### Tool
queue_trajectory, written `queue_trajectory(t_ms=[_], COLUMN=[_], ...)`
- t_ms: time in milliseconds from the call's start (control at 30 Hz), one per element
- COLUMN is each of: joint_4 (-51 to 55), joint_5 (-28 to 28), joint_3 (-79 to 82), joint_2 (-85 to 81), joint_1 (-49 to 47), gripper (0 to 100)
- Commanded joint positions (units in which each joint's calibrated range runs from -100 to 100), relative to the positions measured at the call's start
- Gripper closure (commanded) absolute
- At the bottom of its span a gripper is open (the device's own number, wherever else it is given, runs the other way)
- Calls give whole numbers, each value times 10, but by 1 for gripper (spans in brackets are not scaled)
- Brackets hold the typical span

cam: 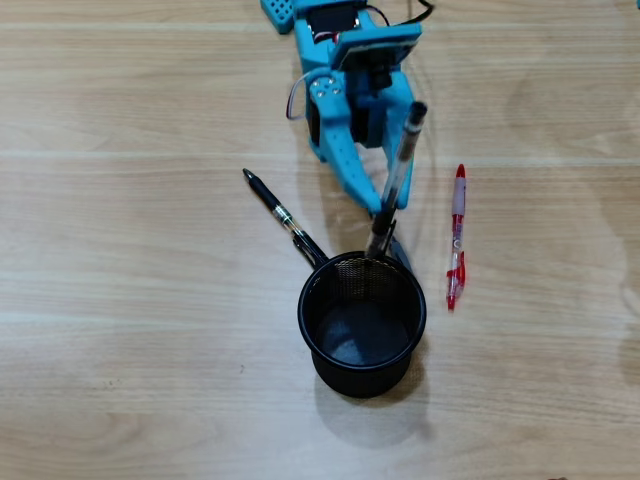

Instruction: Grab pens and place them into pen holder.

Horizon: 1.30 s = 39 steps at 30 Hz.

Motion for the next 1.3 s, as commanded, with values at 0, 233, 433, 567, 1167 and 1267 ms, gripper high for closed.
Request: queue_trajectory(t_ms=[0, 233, 433, 567, 1167, 1267], joint_4=[20, 98, 97, 97, 92, 92], joint_5=[-28, -33, -33, -34, -44, -44], joint_3=[-62, -139, -159, -156, -159, -159], joint_2=[16, 69, 120, 140, 149, 148], joint_1=[-5, 12, 29, 36, 38, 35], gripper=[98, 98, 98, 98, 87, 87])
